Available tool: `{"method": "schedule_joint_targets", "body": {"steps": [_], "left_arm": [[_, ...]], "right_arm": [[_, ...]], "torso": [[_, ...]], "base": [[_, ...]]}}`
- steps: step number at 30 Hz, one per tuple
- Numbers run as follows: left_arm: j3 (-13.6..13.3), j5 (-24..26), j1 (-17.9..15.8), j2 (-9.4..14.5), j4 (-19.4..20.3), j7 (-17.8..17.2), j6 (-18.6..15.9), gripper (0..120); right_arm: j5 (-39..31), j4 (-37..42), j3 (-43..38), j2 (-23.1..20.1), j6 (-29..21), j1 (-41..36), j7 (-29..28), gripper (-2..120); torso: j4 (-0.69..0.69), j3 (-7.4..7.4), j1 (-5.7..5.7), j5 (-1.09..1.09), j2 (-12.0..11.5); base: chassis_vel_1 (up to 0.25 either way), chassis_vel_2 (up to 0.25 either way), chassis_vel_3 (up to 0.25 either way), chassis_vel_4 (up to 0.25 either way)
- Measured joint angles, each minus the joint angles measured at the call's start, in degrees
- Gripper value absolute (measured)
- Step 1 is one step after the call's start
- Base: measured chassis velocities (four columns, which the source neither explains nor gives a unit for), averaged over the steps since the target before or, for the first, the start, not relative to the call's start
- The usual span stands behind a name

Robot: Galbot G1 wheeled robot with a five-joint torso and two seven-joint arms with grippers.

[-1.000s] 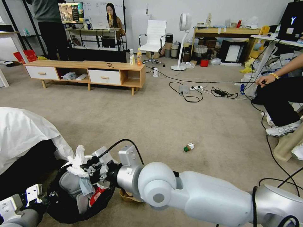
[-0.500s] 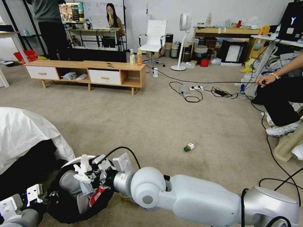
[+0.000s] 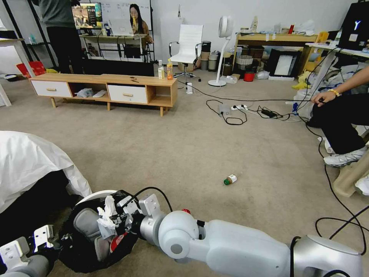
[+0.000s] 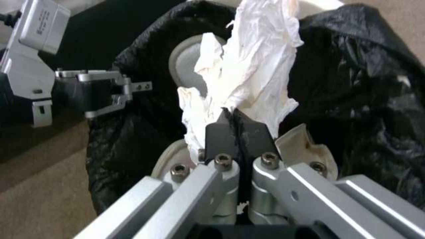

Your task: Pick up the trash bin and place the garbage on the floor into it.

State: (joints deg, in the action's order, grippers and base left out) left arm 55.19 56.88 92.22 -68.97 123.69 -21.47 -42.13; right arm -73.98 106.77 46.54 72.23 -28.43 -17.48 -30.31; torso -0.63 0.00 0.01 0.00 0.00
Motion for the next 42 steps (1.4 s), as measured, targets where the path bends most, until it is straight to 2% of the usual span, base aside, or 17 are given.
{"method": "schedule_joint_targets", "body": {"steps": [11,13,15,16,18,21,23,24,26,27,29,31,32,33,35,38,42], "left_arm": [[-0.2,0.0,-0.1,0.0,-0.3,0.0,0.0,1],[-0.2,-0.1,-0.1,0.0,-0.4,0.0,0.0,1],[-0.2,-0.1,-0.1,-0.1,-0.5,0.0,0.0,1],[-0.2,-0.1,-0.1,-0.1,-0.5,0.0,0.0,1],[-0.2,-0.2,-0.1,-0.1,-0.6,0.0,0.0,1],[-0.2,-0.2,-0.1,-0.1,-0.6,0.0,0.0,1],[-0.2,-0.2,-0.2,-0.1,-0.6,0.0,0.0,1],[-0.2,-0.2,-0.2,-0.1,-0.6,0.0,0.0,1],[-0.2,-0.2,-0.2,0.0,-0.7,0.0,0.0,1],[-0.2,-0.2,-0.2,0.0,-0.7,0.0,0.0,1],[-0.2,-0.2,-0.2,0.1,-0.8,0.0,0.0,1],[-0.2,-0.2,-0.2,0.1,-0.9,0.0,0.0,1],[-0.2,-0.2,-0.2,0.2,-0.9,0.0,0.0,1],[-0.2,-0.2,-0.2,0.2,-0.9,0.0,0.0,1],[-0.2,-0.2,-0.3,0.2,-1.1,0.0,0.0,1],[-0.2,-0.2,-0.3,0.2,-1.2,0.0,0.0,1],[-0.2,-0.2,-0.5,0.0,-1.3,0.0,0.0,1]], "right_arm": [[0.9,-0.3,0.1,-0.8,0.0,-2.0,0.1,2],[1.1,-0.2,0.0,-1.1,0.0,-2.4,0.1,9],[1.5,0.0,-0.2,-1.7,0.0,-3.2,0.0,20],[1.5,0.0,-0.2,-1.7,0.0,-3.2,0.0,20],[1.5,0.2,-0.4,-1.9,0.0,-3.4,0.0,30],[1.5,0.2,-0.5,-2.0,-0.1,-3.4,-0.1,37],[1.5,0.3,-0.8,-2.1,-0.1,-3.4,-0.1,48],[1.5,0.3,-0.8,-2.1,-0.1,-3.4,-0.1,48],[1.5,0.6,-1.0,-2.2,-0.2,-3.3,-0.1,60],[1.5,0.6,-1.0,-2.2,-0.2,-3.3,-0.1,60],[1.5,0.7,-1.3,-2.3,-0.2,-3.2,-0.2,71],[1.5,0.8,-1.5,-2.3,-0.2,-3.2,-0.2,72],[1.6,0.9,-1.7,-2.3,-0.2,-3.1,-0.3,79],[1.6,0.9,-1.7,-2.3,-0.2,-3.1,-0.3,79],[1.6,1.8,-2.8,-2.7,-0.2,-2.8,-0.5,92],[1.4,2.7,-3.8,-3.3,-0.4,-2.5,-0.7,98],[1.3,2.9,-4.0,-3.7,-0.7,-2.2,-1.1,100]], "torso": [[0.0,0.0,0.0,0.0,0.0],[0.0,0.0,0.0,0.0,0.0],[-0.01,0.0,0.0,0.0,0.0],[-0.01,0.0,0.0,0.0,0.0],[0.0,0.0,0.0,0.0,0.0],[0.0,0.0,0.0,0.0,0.0],[0.0,0.0,0.0,0.0,0.0],[0.0,0.0,0.0,0.0,0.0],[0.0,0.0,0.0,0.0,0.0],[0.0,0.0,0.0,0.0,0.0],[0.0,0.0,0.0,0.0,0.0],[0.0,0.0,0.0,0.0,0.0],[0.0,0.0,0.0,0.0,0.0],[0.0,0.0,0.0,0.0,0.0],[0.0,0.0,0.0,0.0,0.0],[-0.01,0.0,0.0,0.0,0.0],[0.0,0.0,0.0,0.0,0.0]], "base": [[0.0,0.0,0.0,0.0],[0.0,0.0,0.0,0.0],[0.0,0.0,0.0,0.0],[0.0,0.0,0.0,0.0],[0.0,0.0,0.0,0.0],[0.0,0.0,0.0,0.0],[0.0,0.0,0.0,0.0],[0.0,0.0,0.0,0.0],[0.0,0.0,0.0,0.0],[0.0,0.0,0.0,0.0],[0.0,0.0,0.0,0.0],[0.0,0.0,0.0,0.0],[0.0,0.0,0.0,0.0],[0.0,0.0,0.0,0.0],[0.0,0.0,0.0,0.0],[0.0,0.0,0.0,0.0],[0.0,0.0,0.0,0.0]]}}
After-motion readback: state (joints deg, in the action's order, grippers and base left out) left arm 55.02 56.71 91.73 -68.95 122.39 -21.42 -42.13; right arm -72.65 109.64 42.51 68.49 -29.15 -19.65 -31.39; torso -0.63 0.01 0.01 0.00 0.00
